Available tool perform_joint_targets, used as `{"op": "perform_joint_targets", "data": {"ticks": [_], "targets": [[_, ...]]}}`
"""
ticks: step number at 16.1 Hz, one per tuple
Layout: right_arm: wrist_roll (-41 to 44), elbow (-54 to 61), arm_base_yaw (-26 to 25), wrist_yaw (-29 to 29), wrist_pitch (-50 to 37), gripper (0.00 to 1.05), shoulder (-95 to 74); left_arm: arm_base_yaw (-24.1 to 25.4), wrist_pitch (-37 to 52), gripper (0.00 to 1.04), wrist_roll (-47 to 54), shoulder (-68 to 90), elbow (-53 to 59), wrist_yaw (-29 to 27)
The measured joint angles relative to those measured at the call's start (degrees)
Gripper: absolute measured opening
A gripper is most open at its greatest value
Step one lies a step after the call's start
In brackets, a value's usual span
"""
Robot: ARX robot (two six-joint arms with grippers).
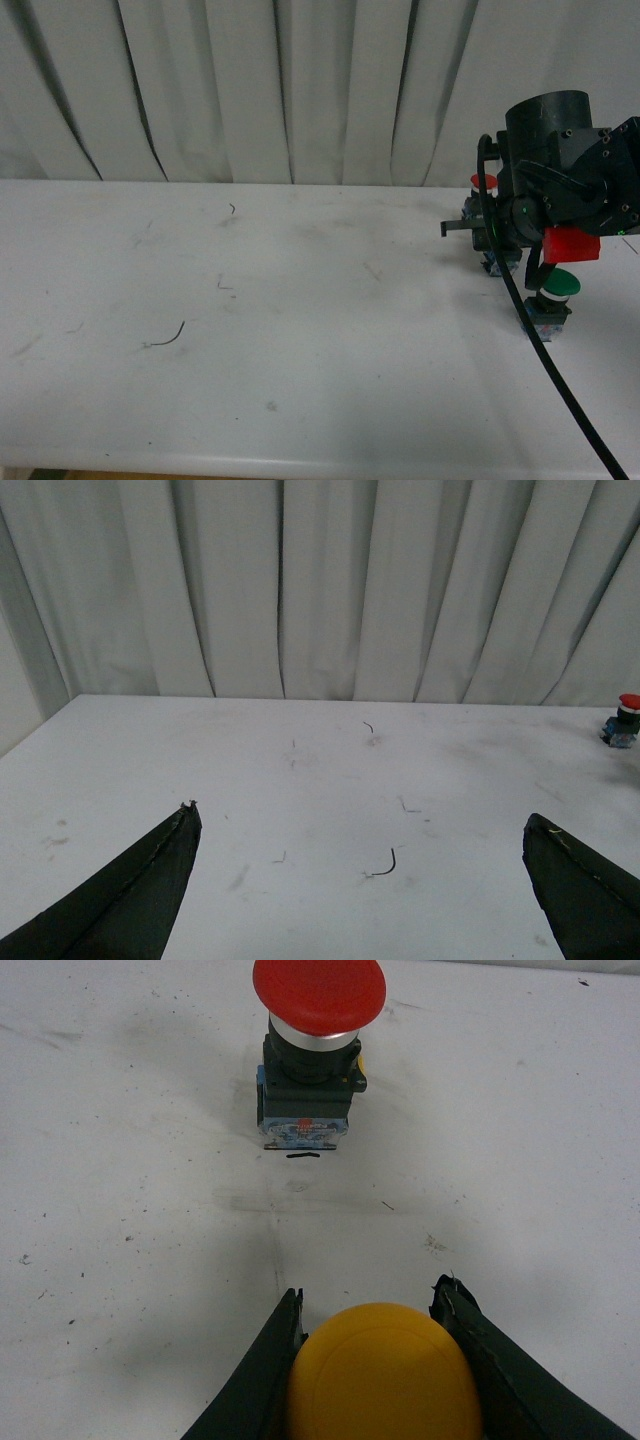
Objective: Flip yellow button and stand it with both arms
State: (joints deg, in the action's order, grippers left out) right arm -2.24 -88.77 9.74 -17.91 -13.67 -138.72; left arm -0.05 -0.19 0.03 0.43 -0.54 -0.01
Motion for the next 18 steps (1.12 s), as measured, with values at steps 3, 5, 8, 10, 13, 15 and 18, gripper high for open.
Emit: {"op": "perform_joint_targets", "data": {"ticks": [3,5,8,10,13,15,18], "targets": [[0.4,0.0,0.0,-0.2,0.0,0.36,0.0,0.0,0.0,0.98,0.0,0.0,0.0,0.0],[0.8,0.0,0.0,-0.5,-0.1,0.36,0.0,0.0,0.0,0.98,0.0,0.0,0.0,0.0],[0.8,0.0,-0.3,-1.2,-0.1,0.36,0.0,0.0,0.0,0.98,0.0,0.0,0.0,0.0],[1.0,0.0,-0.4,-1.4,-0.4,0.51,0.0,0.0,0.0,0.98,0.0,0.0,0.0,0.0],[1.0,0.0,-0.8,-1.1,-0.6,0.86,0.0,0.0,0.0,0.98,0.0,0.0,0.0,0.0],[0.5,0.2,-0.8,-0.5,-1.5,0.99,0.0,0.0,0.0,0.98,0.0,0.0,0.0,0.0],[-0.7,2.8,-0.9,1.3,-3.8,0.98,2.0,0.0,0.0,0.98,0.0,0.0,0.0,0.0]]}}
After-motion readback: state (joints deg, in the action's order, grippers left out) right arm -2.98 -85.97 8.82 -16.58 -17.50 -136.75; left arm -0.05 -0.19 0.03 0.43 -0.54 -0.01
